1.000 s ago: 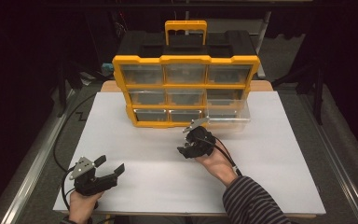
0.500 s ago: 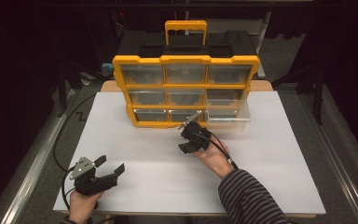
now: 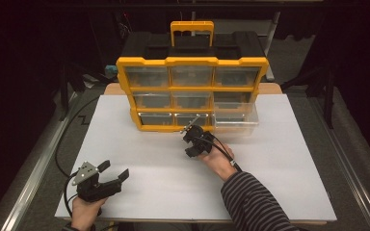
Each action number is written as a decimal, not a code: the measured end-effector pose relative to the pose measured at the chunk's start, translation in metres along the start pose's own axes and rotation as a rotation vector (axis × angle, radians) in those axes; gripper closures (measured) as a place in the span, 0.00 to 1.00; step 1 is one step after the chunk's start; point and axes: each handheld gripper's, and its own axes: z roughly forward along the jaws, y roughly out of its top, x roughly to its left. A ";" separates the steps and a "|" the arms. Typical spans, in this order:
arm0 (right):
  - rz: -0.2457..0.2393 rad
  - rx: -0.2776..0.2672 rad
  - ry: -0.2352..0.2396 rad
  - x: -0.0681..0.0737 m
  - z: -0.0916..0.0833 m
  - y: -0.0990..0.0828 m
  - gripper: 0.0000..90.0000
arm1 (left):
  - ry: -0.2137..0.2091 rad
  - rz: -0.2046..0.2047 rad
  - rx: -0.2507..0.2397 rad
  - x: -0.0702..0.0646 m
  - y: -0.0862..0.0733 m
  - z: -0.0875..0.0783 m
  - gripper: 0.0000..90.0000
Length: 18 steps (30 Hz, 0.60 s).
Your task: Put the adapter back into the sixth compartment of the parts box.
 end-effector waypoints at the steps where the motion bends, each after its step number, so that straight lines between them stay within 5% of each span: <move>1: 0.000 0.005 0.001 -0.001 0.001 0.000 0.65 | 0.000 0.000 0.000 0.000 0.000 0.000 0.19; 18: 0.006 0.057 0.051 -0.002 0.005 0.000 0.85 | 0.002 0.001 0.002 0.000 0.000 0.000 0.19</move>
